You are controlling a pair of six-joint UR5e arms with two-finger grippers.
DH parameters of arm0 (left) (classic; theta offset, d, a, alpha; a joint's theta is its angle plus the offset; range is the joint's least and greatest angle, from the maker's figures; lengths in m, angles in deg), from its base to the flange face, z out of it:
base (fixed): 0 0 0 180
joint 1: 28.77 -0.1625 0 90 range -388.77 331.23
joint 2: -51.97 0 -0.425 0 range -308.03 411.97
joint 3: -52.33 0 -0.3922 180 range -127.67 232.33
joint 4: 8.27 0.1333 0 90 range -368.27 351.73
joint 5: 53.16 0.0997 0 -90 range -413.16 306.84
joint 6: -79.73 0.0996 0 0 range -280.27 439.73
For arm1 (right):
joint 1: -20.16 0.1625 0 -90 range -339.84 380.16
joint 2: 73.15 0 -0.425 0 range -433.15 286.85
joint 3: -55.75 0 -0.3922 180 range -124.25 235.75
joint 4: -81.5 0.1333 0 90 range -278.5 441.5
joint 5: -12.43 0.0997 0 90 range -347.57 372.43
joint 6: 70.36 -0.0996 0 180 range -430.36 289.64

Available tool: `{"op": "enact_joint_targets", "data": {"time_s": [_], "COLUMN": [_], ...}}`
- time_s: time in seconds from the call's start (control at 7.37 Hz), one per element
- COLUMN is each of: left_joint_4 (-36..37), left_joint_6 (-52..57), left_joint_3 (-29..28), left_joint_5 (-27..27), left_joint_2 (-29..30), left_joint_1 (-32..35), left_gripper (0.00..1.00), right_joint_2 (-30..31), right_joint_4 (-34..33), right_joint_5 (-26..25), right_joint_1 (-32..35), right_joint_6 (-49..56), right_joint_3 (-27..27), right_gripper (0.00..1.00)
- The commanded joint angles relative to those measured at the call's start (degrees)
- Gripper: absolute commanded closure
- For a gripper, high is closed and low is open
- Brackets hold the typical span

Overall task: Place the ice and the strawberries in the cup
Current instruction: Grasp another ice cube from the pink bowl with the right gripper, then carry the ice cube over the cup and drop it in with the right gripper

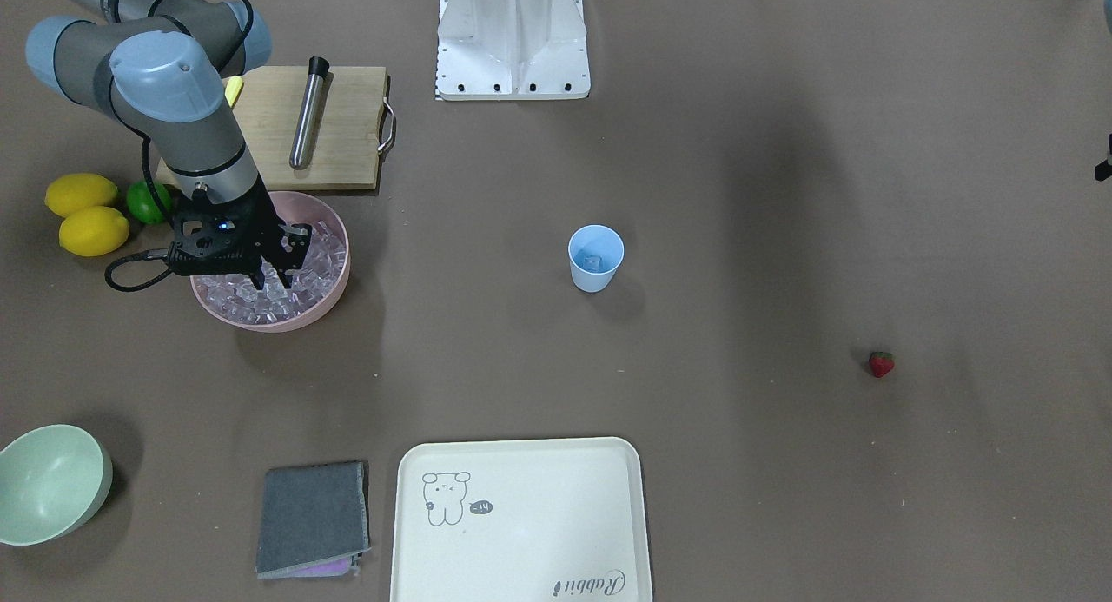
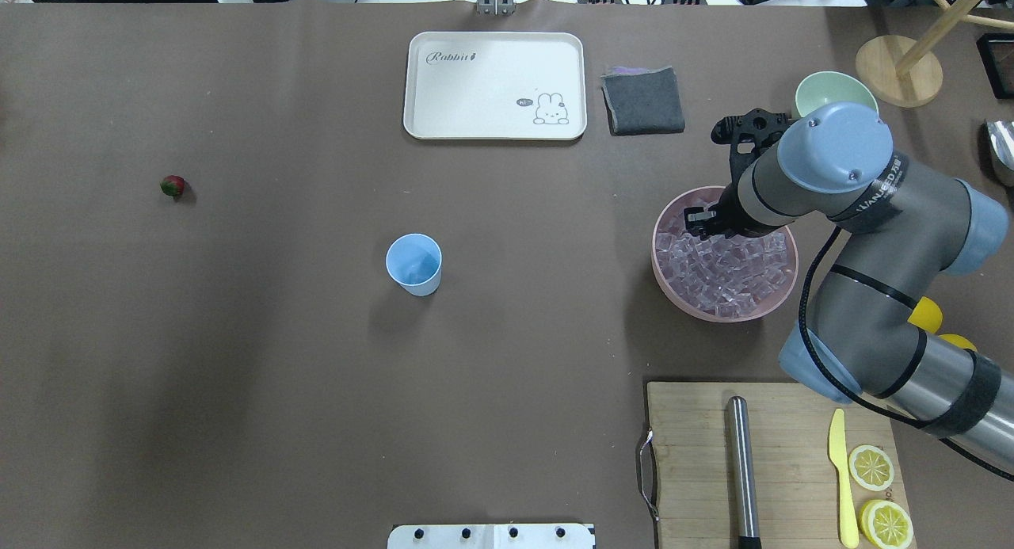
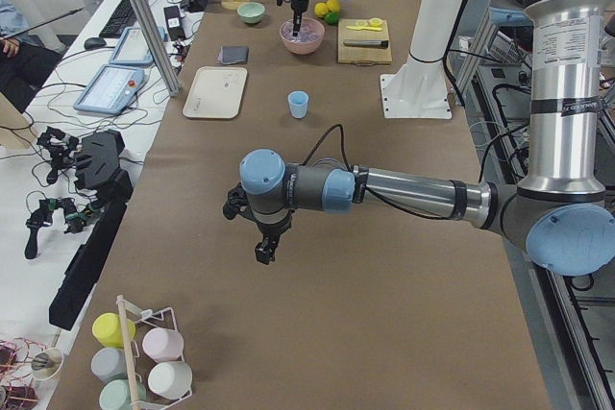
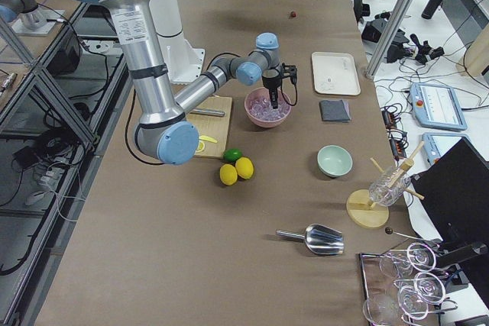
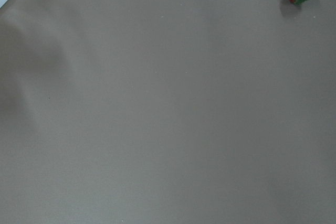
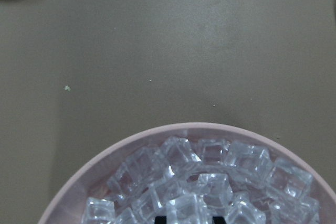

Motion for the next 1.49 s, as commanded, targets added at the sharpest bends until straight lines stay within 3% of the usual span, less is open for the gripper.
{"op": "enact_joint_targets", "data": {"time_s": [0.0,0.14,0.68,0.95,1.09,1.36], "left_joint_4": [0.0,0.0,0.1,0.1,0.1,0.1], "left_joint_6": [-0.1,-0.1,-0.1,-0.1,-0.1,-0.2], "left_joint_3": [0.0,0.0,-0.1,-0.1,-0.1,-0.2], "left_joint_5": [0.0,0.0,0.0,0.0,0.0,-0.1], "left_joint_2": [0.0,0.0,-0.1,0.0,0.0,0.0], "left_joint_1": [0.0,0.0,0.0,-0.1,-0.1,0.0], "left_gripper": [0.02,0.02,0.02,0.02,0.02,0.02], "right_joint_2": [-0.1,-0.1,-1.9,-6.6,-10.9,-25.8], "right_joint_4": [0.0,0.1,-0.5,-0.8,-3.7,-21.3], "right_joint_5": [-0.1,-0.1,0.8,0.3,-0.9,-3.8], "right_joint_1": [-0.1,-0.1,1.9,0.1,-2.4,-8.2], "right_joint_6": [0.1,0.1,-0.9,-15.7,-21.5,-24.8], "right_joint_3": [0.3,0.3,-1.9,-2.1,-2.1,0.6], "right_gripper": [0.76,0.97,1.0,1.0,1.0,1.0]}}
